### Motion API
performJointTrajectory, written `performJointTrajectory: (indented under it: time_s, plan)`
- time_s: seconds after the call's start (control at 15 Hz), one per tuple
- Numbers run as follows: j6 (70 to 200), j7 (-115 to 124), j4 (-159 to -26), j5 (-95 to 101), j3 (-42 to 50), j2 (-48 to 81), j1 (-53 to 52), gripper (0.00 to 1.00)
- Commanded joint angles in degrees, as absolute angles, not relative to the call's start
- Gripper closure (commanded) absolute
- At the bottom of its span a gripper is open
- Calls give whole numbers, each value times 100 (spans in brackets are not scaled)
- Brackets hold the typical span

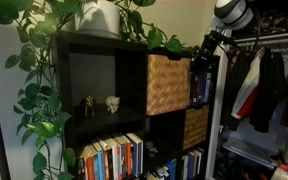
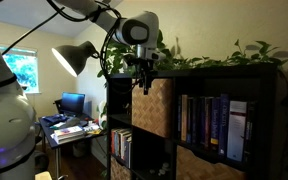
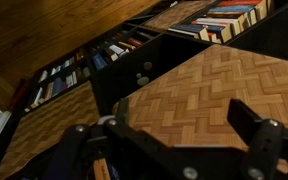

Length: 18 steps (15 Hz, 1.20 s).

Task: Pull out the top brown basket then remove the black sock from the basket and close push in the brown basket

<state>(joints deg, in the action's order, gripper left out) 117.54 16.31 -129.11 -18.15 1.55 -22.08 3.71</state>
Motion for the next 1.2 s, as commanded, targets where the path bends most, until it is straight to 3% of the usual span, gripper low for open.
performJointTrajectory:
  time_s: [0.0, 0.33, 1.13]
  plan:
    - [11969, 1970, -12876, -1879, 73, -2188, 390, 0]
    - [13101, 3122, -12915, -1749, -252, -2266, 477, 0]
    - [14388, 4074, -13140, -1457, -579, -2230, 444, 0]
